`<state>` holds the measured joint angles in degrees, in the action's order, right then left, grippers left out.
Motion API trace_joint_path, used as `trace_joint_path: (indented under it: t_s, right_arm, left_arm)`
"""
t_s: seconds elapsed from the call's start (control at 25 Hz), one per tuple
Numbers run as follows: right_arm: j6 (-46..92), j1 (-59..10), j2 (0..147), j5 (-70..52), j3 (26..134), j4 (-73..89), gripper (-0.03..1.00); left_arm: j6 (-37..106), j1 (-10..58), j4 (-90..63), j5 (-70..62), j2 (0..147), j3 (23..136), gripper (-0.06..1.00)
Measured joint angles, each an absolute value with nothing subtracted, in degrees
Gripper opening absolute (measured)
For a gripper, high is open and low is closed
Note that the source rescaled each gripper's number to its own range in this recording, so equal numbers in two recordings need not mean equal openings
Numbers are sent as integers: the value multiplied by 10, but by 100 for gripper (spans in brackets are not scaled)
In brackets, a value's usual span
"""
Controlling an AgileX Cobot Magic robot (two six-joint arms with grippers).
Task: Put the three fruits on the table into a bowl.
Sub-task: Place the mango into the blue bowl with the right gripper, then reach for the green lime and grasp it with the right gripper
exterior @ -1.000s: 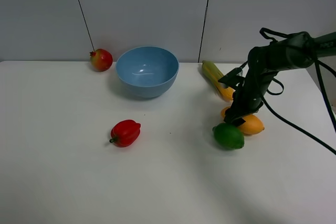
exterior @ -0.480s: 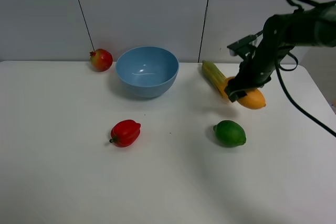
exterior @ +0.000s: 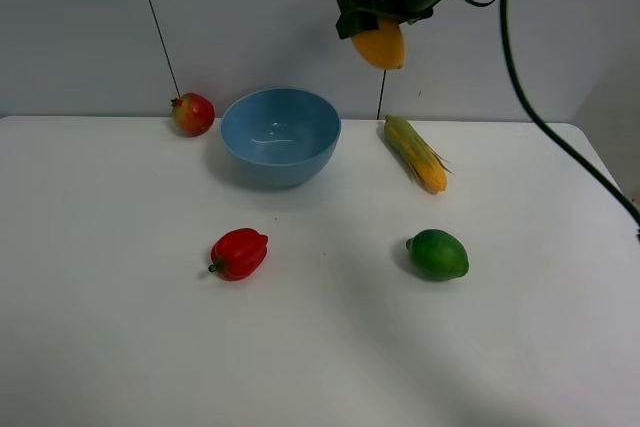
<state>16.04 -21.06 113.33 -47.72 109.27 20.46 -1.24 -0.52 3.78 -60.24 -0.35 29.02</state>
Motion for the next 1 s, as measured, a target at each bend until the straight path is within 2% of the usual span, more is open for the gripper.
trace_joint_path:
  t_s: [0.16, 0.44, 0.48, 0.6, 0.64, 0.8, 1.0]
  right_arm:
    - [162, -268, 1267, -448, 1183, 214, 0]
    - [149, -298, 1379, -380, 1234, 216, 0]
    - [148, -299, 1383, -373, 1236, 216, 4]
    - [121, -300, 1386, -345, 1238, 218, 46]
    - [101, -300, 1384, -338, 1239, 222, 54]
    - [71, -300, 1372, -343, 1239, 222, 62]
    - [67, -302, 1307, -409, 1239, 199, 62]
  left_arm:
    - [-12, -5, 38, -602, -4, 290, 100]
    - [-12, -5, 38, -602, -4, 290, 100]
    - [-12, -5, 38, -602, -4, 290, 100]
    - [-12, -5, 38, -602, -4, 290, 100]
    - [-12, -5, 38, -602, -4, 290, 100]
    - [-12, -5, 38, -602, -4, 290, 100]
    - [-12, -5, 38, -602, -4, 290, 100]
